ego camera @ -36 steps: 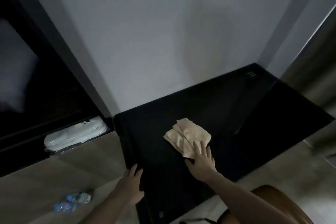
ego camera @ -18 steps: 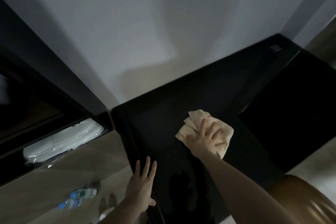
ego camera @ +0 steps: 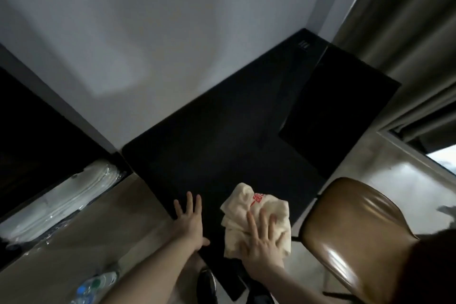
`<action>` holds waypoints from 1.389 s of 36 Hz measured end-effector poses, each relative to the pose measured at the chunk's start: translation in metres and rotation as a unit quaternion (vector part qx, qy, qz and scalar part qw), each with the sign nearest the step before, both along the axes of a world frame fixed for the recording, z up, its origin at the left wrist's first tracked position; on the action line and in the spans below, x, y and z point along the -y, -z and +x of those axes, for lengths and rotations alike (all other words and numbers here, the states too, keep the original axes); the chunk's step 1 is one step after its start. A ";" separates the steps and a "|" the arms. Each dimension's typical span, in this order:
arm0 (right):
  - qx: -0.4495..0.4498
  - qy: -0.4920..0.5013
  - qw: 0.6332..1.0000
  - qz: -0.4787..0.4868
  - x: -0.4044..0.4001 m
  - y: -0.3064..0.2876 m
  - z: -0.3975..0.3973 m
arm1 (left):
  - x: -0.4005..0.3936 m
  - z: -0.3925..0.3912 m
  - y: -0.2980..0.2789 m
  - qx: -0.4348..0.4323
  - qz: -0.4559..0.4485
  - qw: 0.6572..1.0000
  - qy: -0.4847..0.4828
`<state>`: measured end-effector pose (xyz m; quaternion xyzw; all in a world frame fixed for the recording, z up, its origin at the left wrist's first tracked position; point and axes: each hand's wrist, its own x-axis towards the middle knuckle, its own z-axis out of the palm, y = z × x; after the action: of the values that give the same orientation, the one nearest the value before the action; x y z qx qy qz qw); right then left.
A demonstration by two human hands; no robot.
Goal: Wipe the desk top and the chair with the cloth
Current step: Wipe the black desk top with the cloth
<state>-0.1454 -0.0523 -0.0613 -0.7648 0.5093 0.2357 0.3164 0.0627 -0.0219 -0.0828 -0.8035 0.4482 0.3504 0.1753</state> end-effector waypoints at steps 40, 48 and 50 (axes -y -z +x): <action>0.193 0.615 0.764 0.043 -0.016 0.024 -0.041 | -0.006 -0.050 -0.028 -0.113 -0.343 0.887 0.286; 0.209 0.527 0.823 -0.039 -0.030 0.003 -0.043 | -0.030 -0.055 -0.014 -0.178 -0.190 0.944 0.205; 0.205 0.444 0.866 -0.106 -0.030 -0.001 -0.037 | -0.032 -0.051 -0.015 -0.191 -0.193 0.943 0.191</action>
<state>-0.1826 -0.0222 -0.0601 -0.5183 0.7406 -0.1470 0.4016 0.0116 0.0103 -0.0681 -0.6392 0.6774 0.3638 -0.0087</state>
